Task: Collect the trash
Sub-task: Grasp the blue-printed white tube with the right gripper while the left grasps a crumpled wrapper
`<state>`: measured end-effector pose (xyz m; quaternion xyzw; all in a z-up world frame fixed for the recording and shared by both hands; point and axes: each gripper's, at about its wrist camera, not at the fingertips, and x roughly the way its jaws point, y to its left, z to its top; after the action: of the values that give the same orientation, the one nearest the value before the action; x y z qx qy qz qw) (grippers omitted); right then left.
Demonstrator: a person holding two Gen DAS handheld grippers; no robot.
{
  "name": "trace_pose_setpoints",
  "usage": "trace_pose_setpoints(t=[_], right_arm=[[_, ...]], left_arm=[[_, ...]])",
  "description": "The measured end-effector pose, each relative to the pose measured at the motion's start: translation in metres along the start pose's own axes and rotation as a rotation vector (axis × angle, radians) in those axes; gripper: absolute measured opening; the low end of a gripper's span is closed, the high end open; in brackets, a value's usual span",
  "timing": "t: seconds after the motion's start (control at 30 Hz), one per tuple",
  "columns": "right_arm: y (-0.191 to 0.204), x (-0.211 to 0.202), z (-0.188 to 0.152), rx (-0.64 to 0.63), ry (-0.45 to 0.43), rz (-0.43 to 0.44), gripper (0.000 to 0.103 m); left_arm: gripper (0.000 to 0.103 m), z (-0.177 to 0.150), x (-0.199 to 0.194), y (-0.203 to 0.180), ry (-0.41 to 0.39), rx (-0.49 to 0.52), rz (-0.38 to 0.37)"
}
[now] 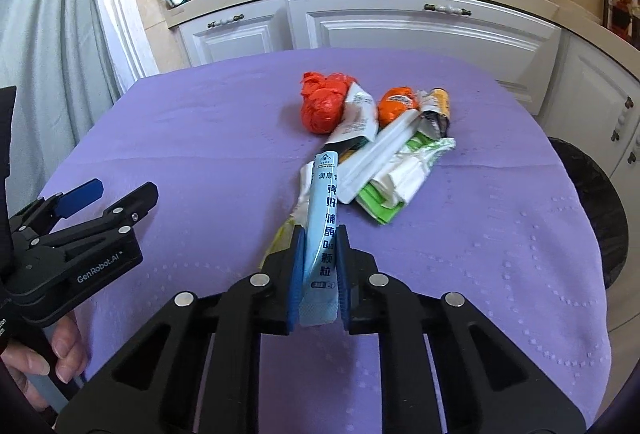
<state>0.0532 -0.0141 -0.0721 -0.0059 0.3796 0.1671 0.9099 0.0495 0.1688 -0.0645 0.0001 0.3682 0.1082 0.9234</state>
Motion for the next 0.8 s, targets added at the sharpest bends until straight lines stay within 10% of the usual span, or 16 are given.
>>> trace_pose_setpoints(t=[0.8], right_arm=[[-0.123,-0.035,-0.009,0.153,-0.08,-0.172,0.015]], left_arm=[[0.074,0.004,-0.009,-0.107,0.031,0.09,-0.129]])
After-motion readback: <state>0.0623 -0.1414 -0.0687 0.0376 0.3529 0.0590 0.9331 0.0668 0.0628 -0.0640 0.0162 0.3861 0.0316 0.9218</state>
